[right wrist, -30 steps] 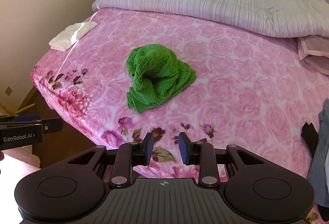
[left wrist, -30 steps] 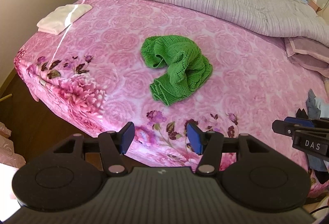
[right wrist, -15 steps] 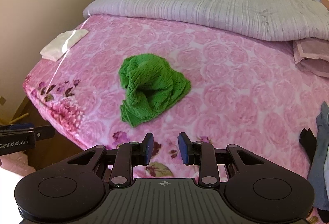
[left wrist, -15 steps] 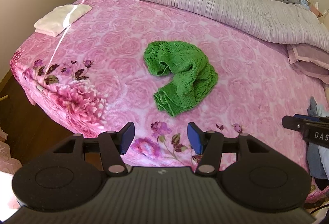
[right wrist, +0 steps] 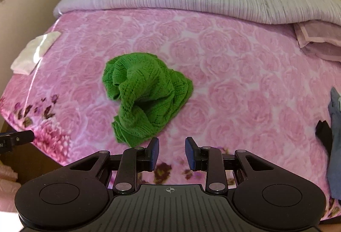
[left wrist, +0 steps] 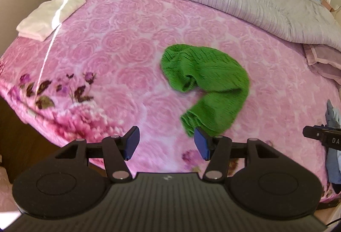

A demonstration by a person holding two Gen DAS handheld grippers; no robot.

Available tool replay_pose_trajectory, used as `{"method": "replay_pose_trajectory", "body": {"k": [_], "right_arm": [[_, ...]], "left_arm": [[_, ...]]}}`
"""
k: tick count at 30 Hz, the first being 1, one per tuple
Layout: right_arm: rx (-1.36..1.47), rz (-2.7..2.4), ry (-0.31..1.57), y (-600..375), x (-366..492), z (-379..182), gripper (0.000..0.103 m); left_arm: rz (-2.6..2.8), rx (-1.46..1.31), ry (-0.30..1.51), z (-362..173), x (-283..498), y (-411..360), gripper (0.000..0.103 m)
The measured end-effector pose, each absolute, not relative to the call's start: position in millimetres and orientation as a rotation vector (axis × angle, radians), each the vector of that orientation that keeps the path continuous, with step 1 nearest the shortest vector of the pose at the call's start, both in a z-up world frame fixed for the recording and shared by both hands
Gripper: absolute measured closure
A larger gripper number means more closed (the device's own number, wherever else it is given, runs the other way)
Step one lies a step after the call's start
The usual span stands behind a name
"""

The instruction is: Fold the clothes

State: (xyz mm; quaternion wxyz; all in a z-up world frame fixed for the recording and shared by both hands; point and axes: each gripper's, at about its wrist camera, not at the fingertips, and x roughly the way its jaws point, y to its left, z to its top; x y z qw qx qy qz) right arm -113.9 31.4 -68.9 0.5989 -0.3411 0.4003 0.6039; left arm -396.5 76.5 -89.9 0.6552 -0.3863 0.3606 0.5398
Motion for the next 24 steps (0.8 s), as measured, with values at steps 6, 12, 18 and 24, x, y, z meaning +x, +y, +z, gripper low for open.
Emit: {"method": "replay_pose_trajectory", "body": {"k": [6,12,18,24], "right_arm": [[-0.811,1.367,0.888,63.4,-154.3,-78.6,0.072],[-0.865,1.326,0.846,86.4,-183.3,-103.3,0.066],[-0.971,1.381,0.68,106.6,-213.3,-126.4,0.051],[-1.144,1.438,0.468,124.3,-240.4,-164.4,0.05]], "left_arm": [[1.16,-0.894,0.847,-111.3,-428.6,127.6,0.052],[1.114,-0.925,0.885,-140.8,-445.7,157.4,0.052],[1.094,-0.976,0.924,-165.2,-453.1,170.2,0.052],[1.114,-1.002,0.931,-175.8,-449.1,179.9,0.052]]}}
